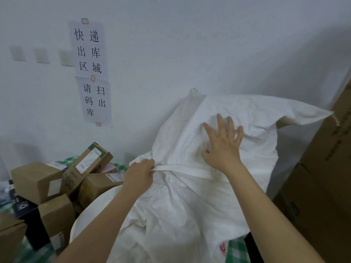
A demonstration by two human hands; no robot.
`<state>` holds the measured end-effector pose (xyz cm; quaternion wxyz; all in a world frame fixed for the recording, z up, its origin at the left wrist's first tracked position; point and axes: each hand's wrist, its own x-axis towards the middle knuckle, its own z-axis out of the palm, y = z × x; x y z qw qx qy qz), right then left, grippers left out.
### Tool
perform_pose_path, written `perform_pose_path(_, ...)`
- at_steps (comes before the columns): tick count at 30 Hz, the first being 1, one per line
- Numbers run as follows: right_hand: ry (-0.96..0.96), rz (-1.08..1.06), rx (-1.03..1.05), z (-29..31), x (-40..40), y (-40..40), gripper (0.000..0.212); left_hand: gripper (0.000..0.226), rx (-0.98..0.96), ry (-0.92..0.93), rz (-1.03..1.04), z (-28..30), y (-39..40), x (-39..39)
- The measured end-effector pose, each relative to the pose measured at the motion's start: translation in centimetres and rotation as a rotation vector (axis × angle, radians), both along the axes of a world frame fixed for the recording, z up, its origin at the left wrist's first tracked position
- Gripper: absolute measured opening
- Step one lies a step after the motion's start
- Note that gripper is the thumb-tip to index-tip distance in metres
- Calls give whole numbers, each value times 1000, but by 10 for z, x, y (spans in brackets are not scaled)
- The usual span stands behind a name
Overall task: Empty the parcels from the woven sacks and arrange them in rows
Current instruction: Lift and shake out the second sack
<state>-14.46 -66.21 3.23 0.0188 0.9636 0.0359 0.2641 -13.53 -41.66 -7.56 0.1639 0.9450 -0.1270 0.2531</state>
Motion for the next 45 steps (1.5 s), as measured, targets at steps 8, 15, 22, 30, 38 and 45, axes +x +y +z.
perform_pose_path(8,-193,-27,-51,-19,33,-4,30,9,-6,-2,39,-6,-1,3)
perform_pose_path(15,-26,-283,143,-2,40,1,108,9,5,48,44,-3,0,-2)
perform_pose_path(22,-120,-361,117,1,48,-1,93,6,-23,87,35,-5,3,-1)
perform_pose_path(30,-181,-239,78,4,45,-8,19,9,22,120,58,-1,-1,-7)
perform_pose_path(38,-265,10,843,35,19,15,10,35,49,241,32,9,2,-13)
perform_pose_path(45,-300,99,1425,56,13,18,28,26,10,659,-62,93,-4,-6)
